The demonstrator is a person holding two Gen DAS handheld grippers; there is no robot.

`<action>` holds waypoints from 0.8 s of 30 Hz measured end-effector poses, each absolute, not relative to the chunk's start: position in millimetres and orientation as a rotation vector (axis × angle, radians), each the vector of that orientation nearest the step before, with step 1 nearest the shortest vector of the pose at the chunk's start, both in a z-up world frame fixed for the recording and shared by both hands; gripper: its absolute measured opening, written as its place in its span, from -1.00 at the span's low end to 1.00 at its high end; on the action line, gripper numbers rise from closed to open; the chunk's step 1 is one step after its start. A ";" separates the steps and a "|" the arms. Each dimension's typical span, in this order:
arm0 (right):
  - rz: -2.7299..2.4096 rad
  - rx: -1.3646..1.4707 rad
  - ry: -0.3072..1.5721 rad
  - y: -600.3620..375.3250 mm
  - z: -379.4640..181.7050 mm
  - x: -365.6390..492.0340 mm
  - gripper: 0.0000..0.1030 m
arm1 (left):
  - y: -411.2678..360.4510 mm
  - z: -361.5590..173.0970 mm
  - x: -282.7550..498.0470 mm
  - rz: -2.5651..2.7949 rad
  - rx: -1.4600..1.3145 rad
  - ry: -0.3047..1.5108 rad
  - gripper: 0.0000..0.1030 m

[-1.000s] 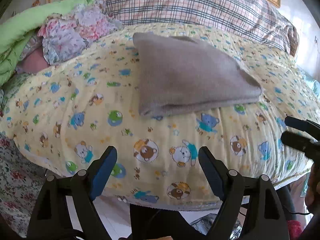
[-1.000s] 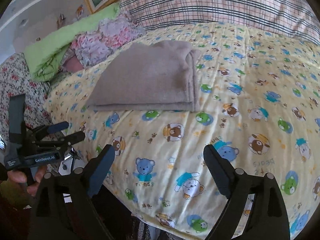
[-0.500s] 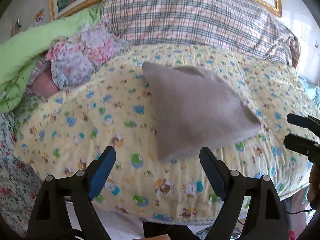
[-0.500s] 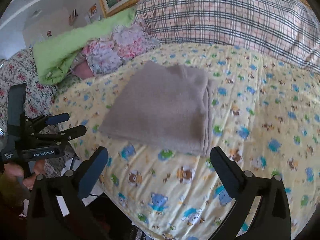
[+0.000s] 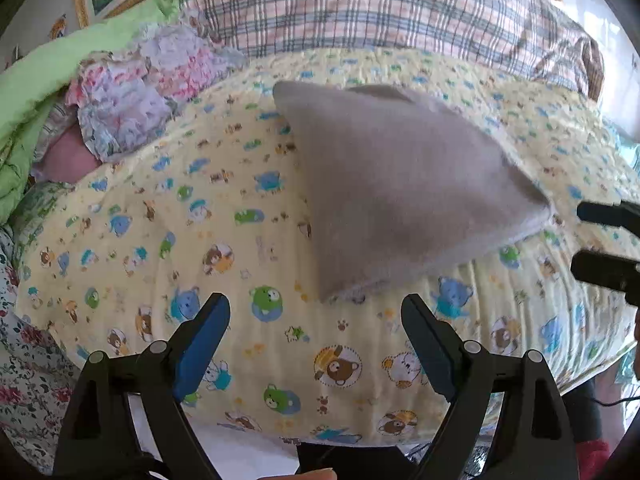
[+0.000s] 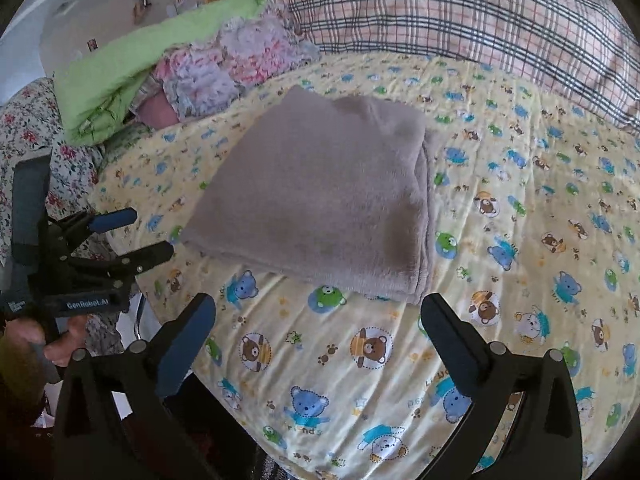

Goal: Fold small clothes

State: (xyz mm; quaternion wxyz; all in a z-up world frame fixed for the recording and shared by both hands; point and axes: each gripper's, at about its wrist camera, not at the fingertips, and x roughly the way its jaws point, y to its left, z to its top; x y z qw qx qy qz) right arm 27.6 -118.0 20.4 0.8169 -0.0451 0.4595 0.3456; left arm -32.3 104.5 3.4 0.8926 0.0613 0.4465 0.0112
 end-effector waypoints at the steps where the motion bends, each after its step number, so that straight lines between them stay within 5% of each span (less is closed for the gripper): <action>1: 0.735 -0.100 0.984 -116.6 18.9 29.1 0.99 | 103.7 1.1 -31.3 0.024 0.131 0.934 0.71; 24: 0.736 -0.099 1.054 -96.8 10.0 67.9 0.99 | 91.6 11.1 1.3 0.019 0.159 0.972 0.71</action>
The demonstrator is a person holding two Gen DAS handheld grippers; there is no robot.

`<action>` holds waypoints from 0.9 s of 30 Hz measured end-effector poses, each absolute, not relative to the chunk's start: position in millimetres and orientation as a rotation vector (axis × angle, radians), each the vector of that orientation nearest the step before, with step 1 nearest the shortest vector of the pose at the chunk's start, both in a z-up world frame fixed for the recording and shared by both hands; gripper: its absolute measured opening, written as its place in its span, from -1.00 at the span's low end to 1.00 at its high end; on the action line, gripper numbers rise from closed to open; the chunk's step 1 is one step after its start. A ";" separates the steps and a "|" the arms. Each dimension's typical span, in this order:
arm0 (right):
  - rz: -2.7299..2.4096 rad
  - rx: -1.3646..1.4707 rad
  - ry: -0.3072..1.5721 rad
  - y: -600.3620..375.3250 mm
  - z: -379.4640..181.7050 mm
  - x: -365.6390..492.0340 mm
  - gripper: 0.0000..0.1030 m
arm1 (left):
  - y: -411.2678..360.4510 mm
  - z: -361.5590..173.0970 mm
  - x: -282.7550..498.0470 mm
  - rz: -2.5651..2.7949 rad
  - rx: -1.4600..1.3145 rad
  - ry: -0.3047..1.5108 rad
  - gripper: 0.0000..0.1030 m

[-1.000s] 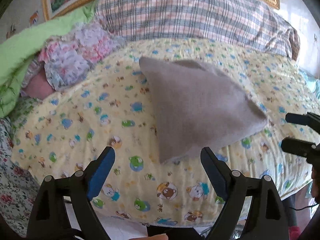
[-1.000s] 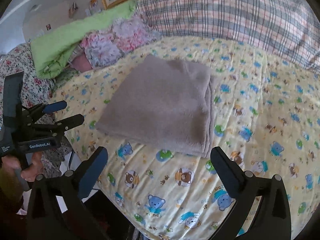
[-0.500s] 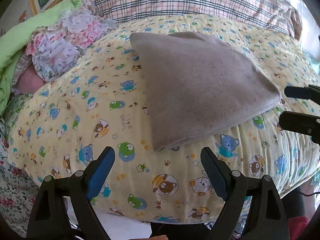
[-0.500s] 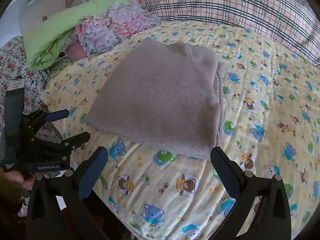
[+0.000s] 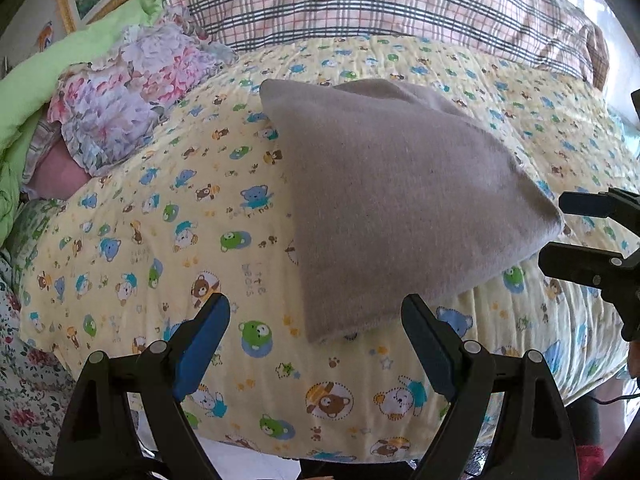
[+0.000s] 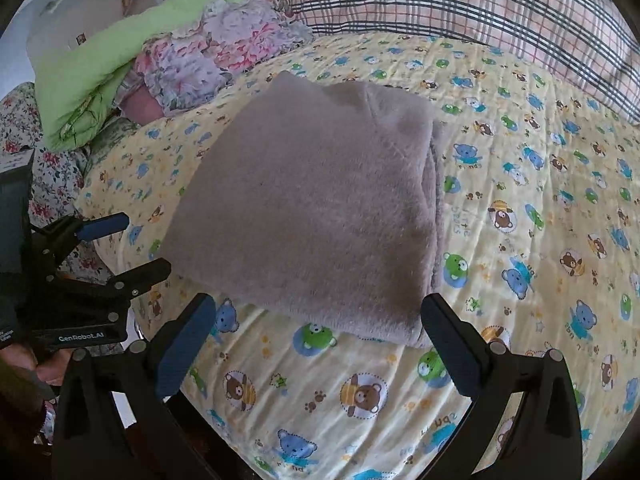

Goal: Fold small clothes

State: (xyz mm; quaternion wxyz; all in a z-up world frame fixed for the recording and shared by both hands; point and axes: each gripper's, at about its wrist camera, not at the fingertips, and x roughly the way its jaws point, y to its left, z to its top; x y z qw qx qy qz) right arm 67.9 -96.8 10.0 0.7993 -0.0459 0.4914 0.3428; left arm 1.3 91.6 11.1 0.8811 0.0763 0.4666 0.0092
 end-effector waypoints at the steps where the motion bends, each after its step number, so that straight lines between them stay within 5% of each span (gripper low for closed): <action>1: 0.736 -0.098 1.054 -96.4 10.4 68.8 0.99 | 91.2 11.1 2.2 0.016 0.158 0.974 0.71; 27: 0.769 -0.101 1.087 -83.3 12.3 90.1 0.99 | 90.5 11.8 20.2 0.015 0.141 1.019 0.71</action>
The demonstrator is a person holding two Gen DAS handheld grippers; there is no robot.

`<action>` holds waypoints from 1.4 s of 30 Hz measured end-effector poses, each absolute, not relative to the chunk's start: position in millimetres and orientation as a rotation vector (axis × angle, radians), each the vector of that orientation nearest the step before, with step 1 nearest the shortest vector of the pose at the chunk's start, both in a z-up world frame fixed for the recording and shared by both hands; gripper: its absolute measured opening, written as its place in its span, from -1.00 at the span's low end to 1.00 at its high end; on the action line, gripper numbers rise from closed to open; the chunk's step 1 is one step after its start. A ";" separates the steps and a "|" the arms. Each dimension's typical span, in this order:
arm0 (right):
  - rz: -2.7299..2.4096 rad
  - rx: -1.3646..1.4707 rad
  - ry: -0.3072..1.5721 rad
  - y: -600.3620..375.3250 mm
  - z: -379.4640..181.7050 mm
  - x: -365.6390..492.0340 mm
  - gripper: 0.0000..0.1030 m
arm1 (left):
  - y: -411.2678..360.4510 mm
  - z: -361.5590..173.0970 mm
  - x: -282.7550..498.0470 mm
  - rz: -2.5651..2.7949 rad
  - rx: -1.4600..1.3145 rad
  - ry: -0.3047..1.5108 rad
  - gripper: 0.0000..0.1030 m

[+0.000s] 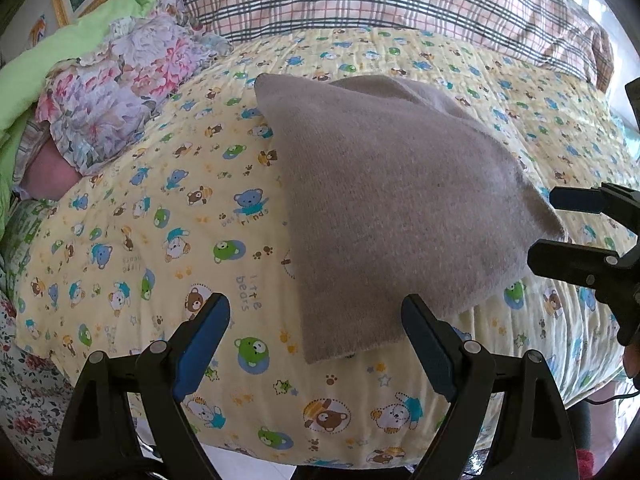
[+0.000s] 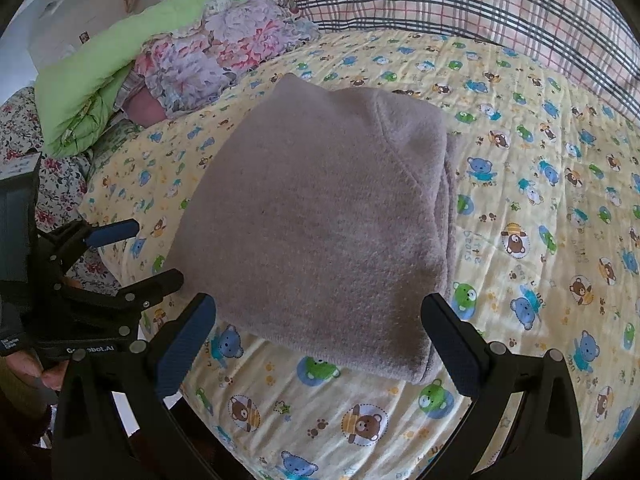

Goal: Fold small clothes

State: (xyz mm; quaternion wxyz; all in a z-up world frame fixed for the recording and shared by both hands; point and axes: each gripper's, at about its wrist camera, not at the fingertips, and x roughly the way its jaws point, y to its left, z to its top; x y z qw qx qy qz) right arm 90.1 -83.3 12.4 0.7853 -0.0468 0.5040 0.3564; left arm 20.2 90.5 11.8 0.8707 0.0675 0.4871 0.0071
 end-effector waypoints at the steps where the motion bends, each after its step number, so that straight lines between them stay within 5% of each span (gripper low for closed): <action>1: 0.769 -0.102 1.088 -82.9 12.4 90.3 0.99 | 90.2 12.1 20.6 0.014 0.140 1.019 0.71; 42: 0.777 -0.090 1.098 -79.3 15.8 92.9 0.99 | 92.1 18.3 29.2 0.017 0.143 1.015 0.71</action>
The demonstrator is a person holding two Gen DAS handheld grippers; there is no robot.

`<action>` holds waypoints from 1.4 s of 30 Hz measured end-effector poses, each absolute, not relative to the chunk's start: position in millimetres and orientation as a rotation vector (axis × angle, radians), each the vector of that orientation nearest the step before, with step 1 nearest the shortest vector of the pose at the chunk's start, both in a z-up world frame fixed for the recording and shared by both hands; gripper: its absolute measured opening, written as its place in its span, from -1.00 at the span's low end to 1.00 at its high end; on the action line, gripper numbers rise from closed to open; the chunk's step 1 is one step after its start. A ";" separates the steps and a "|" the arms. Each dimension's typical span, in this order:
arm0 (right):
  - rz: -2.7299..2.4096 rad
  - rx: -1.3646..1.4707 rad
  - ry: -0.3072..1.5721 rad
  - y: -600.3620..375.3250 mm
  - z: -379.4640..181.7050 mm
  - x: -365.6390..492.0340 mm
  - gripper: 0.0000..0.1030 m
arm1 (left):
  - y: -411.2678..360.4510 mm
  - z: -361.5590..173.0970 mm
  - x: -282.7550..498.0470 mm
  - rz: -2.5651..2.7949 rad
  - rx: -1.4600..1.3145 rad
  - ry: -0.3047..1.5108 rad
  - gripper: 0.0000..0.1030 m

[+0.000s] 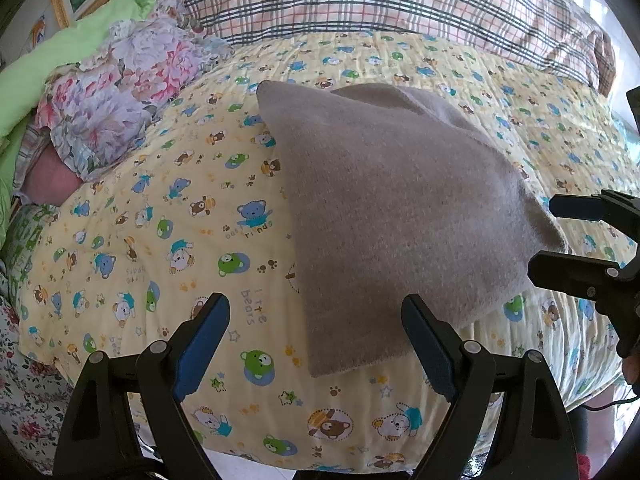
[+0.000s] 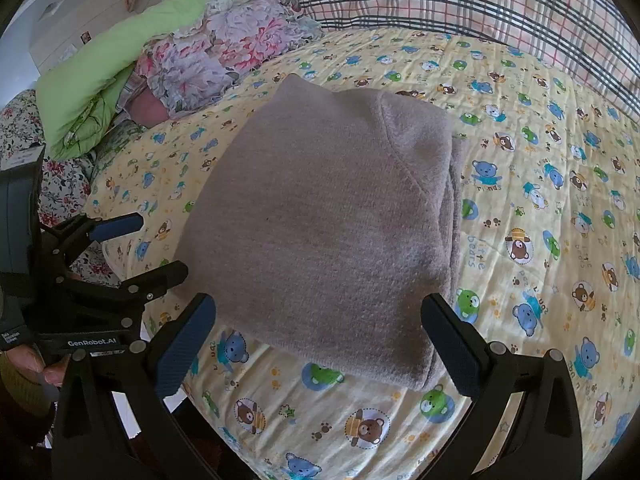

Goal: Fold small clothes

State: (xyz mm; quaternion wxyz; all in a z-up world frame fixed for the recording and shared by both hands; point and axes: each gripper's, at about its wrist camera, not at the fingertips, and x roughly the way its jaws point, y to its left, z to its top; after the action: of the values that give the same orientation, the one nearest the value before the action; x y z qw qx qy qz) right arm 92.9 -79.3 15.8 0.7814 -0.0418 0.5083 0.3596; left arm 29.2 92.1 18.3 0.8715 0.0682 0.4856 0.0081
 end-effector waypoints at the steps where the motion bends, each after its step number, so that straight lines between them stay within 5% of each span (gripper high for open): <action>1: 0.777 -0.091 1.098 -79.7 15.6 93.4 0.99 | 92.0 18.5 29.2 0.016 0.143 1.015 0.71; 42: 0.785 -0.084 1.107 -81.9 16.4 96.7 0.99 | 90.1 19.9 31.1 0.015 0.146 1.015 0.71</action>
State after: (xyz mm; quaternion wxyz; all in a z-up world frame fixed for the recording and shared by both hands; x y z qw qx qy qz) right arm 96.7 -81.9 16.4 0.7778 -0.0390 0.5118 0.3628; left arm 31.1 90.1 19.9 0.8713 0.0698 0.4856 0.0072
